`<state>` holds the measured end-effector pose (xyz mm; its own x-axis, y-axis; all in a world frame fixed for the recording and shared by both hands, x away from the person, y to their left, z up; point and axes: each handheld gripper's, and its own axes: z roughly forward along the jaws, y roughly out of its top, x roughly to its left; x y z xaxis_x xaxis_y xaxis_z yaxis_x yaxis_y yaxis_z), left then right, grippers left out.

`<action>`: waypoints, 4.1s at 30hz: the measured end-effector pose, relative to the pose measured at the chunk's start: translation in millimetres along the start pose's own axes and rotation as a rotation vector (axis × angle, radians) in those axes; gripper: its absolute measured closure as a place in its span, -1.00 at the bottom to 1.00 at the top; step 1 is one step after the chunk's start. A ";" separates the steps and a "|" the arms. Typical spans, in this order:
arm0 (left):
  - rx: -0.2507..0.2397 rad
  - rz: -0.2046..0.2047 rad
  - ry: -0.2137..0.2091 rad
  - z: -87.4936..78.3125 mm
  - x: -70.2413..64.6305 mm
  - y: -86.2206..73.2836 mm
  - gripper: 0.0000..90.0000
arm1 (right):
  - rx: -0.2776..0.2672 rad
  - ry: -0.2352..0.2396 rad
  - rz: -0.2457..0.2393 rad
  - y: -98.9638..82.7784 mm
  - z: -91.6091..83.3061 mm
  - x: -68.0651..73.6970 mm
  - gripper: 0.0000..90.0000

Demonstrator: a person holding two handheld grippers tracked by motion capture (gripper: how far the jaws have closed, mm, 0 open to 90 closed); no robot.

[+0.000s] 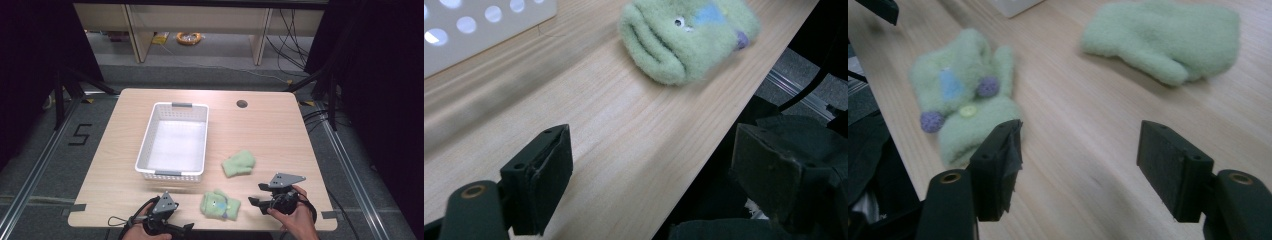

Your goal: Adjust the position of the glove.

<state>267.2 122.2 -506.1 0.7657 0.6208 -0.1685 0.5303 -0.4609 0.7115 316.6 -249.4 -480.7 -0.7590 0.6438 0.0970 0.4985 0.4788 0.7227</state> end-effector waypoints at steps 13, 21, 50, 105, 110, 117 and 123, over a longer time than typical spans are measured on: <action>-0.011 -0.012 -0.003 0.4 0.0 0.6 -0.64 | 0.012 0.070 -0.071 20.4 13.8 29.6 0.10; -0.010 -0.032 0.006 1.1 0.1 0.1 -0.64 | 0.059 0.097 -0.139 35.7 31.1 48.5 0.13; -0.018 -0.033 -0.007 -0.9 -0.4 0.2 -0.64 | 0.092 0.126 -0.119 39.8 13.7 26.0 0.80; -0.009 -0.017 -0.005 0.1 0.9 0.0 -0.64 | 0.169 -0.132 -0.057 84.9 36.5 -37.6 0.24; -0.015 -0.021 -0.005 0.6 1.0 -0.4 -0.64 | 0.206 -0.127 -0.043 98.1 64.2 -46.4 0.26; -0.013 -0.020 0.006 0.3 1.2 -0.3 -0.64 | 0.262 -0.127 -0.020 97.1 86.6 -58.3 0.41; -0.012 -0.025 -0.004 0.0 0.2 -0.3 -0.64 | 0.263 -0.115 -0.018 90.7 93.5 -59.0 0.84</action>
<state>267.2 122.5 -506.3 0.7539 0.6294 -0.1886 0.5446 -0.4379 0.7153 445.7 -188.1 -484.8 -0.7236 0.6903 -0.0036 0.5883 0.6194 0.5199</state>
